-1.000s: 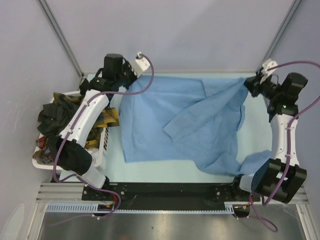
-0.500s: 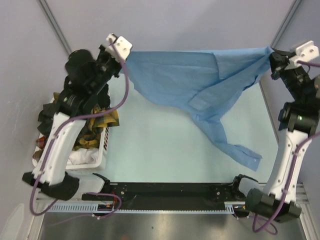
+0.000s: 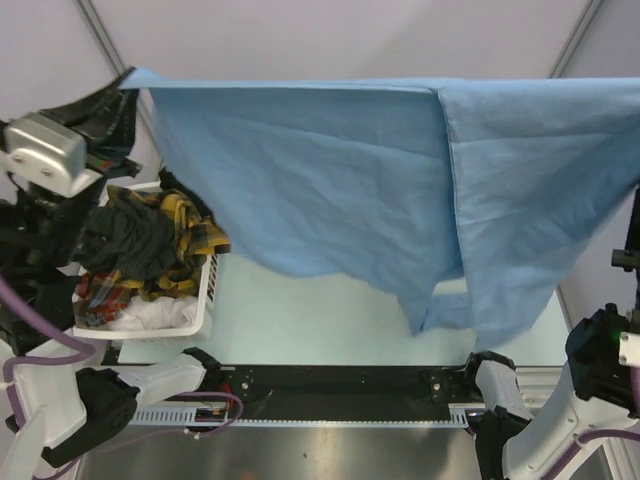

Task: Fold and stack the long sleeve shirts
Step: Flatten the shirt out

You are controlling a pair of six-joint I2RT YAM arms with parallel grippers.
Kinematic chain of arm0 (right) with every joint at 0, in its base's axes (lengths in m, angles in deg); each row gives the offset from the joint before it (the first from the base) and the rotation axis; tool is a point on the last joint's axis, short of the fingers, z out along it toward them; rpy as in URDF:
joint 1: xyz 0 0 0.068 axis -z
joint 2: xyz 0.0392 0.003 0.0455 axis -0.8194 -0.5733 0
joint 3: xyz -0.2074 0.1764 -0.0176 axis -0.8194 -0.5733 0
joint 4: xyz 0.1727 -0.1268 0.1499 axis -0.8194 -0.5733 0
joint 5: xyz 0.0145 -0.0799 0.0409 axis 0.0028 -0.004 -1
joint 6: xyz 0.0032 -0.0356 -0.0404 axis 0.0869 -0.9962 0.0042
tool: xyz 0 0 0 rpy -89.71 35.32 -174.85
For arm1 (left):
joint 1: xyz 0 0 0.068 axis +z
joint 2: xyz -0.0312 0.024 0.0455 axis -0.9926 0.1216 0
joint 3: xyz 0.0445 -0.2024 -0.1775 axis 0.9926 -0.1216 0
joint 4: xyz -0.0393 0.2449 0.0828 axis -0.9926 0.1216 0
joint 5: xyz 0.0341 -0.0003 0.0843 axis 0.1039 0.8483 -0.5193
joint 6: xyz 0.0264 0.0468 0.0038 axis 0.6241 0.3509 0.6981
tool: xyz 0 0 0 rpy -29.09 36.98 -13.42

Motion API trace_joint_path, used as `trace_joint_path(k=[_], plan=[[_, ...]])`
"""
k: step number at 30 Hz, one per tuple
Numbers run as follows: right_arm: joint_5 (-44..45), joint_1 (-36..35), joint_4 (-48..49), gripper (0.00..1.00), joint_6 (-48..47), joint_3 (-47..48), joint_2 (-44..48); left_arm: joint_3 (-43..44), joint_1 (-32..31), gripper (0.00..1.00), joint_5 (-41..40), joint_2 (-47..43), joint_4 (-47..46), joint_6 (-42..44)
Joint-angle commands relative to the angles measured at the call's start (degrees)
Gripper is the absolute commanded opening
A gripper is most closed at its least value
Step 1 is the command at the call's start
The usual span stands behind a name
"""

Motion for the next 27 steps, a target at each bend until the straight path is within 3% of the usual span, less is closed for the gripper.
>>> trace_joint_path(k=[1,4,6,9,10,11,12,16,21,27], plan=[[15.31,-1.64,-1.83,0.0,-7.29,7.98,-12.64,5.6,2.42,0.0,-12.99,2.99,-3.79,0.77],[8.12,-1.74,-7.64,0.0,-7.57,11.35,-16.44,-0.17,2.42,0.0,-15.19,4.67,-4.68,5.69],[3.01,-1.65,-9.49,0.0,-9.13,3.2,-16.1,-5.71,2.51,0.0,-16.07,4.59,-3.63,7.81],[-7.8,-1.38,-8.28,0.0,-12.29,-18.65,-10.32,-23.62,3.73,0.0,-11.36,0.56,-6.33,8.34],[-12.95,-1.21,-6.53,0.0,-13.7,-23.85,-8.73,-33.93,4.0,0.0,-9.76,-0.68,-7.65,8.25],[-15.44,-1.21,-7.56,0.0,-15.54,-28.17,-6.02,-38.91,4.09,0.0,-8.53,-1.56,-10.97,8.43],[-17.21,-1.38,-7.83,0.0,-16.95,-37.09,-4.95,-43.31,4.44,0.0,-7.47,-2.0,-12.48,8.25],[-18.82,-3.4,-8.02,0.0,-21.09,-53.23,-3.44,-61.5,5.67,0.0,-4.56,-0.08,-18.02,8.25],[-18.2,-5.77,-0.37,0.0,-26.62,-64.76,-12.54,-66.74,6.38,0.0,-1.83,13.96,-23.57,9.57],[-13.72,-9.64,3.06,0.0,-29.26,-60.48,-29.08,-54.81,8.48,0.0,-3.68,32.95,-19.98,9.31]])
